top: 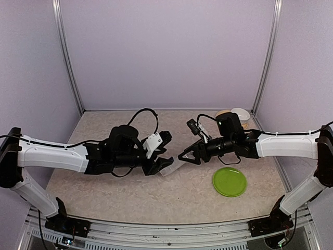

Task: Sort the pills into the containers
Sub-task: Open the lid of the pill container.

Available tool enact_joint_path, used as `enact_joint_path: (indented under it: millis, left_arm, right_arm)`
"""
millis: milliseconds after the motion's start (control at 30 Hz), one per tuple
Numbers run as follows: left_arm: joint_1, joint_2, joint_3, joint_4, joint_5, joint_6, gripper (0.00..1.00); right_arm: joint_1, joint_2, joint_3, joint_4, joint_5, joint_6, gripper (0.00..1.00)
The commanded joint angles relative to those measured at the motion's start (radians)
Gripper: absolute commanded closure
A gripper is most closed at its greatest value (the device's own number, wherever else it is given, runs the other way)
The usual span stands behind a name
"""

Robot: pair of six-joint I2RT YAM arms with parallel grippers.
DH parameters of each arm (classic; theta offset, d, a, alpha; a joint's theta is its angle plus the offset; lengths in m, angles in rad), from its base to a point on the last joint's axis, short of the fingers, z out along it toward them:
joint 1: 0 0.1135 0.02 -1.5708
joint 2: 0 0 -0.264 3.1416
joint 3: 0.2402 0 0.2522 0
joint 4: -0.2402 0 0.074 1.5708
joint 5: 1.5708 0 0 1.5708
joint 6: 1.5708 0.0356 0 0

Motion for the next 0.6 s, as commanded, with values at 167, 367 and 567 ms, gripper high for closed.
enact_joint_path:
  millis: [167,367,567]
  left_arm:
    - [0.096,-0.028,0.032,-0.072,0.277,-0.022,0.47]
    - [0.105,-0.004,0.068,-0.123,0.389,-0.012,0.48]
    - [0.110,0.046,0.105,-0.171,0.471,0.000,0.51]
  right_arm:
    - [0.006,0.001,-0.052,0.083,-0.071,-0.131,0.43]
    - [0.006,-0.002,-0.091,0.162,-0.105,-0.158,0.43]
    - [0.007,-0.020,-0.122,0.207,-0.139,-0.172,0.44]
